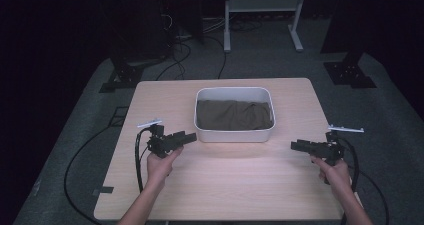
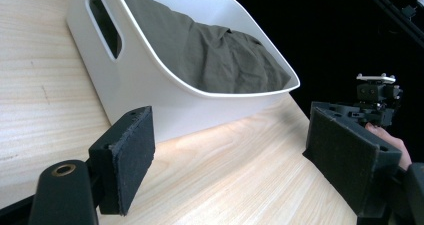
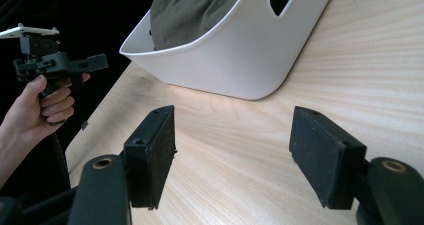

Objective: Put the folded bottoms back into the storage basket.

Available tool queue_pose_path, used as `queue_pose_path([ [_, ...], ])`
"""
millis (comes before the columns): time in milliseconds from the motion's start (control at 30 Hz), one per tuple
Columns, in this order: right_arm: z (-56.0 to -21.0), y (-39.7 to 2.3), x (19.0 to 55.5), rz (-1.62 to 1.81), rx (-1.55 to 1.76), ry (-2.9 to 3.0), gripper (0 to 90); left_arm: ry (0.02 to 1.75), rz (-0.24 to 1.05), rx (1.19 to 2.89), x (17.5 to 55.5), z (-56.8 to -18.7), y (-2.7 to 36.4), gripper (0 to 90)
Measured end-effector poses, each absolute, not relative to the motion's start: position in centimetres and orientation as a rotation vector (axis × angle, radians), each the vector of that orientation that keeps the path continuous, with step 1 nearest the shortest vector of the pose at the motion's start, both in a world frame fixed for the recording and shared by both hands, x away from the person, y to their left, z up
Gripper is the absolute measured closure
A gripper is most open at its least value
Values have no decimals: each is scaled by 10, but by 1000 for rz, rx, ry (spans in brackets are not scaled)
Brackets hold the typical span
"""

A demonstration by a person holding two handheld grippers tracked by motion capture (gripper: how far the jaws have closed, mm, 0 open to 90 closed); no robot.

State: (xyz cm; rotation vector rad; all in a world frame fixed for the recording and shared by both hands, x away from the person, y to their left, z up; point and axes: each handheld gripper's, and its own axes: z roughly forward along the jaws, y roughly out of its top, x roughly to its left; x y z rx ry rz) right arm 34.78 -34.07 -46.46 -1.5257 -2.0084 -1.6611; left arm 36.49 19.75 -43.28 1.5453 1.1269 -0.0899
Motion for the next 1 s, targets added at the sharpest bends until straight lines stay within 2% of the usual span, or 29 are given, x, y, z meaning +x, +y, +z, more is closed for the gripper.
queue_pose_path([
  [1000,-489,-355,307,-1660,-1535,-1973,341,1140,-83,1533,326,-458,212,177],
])
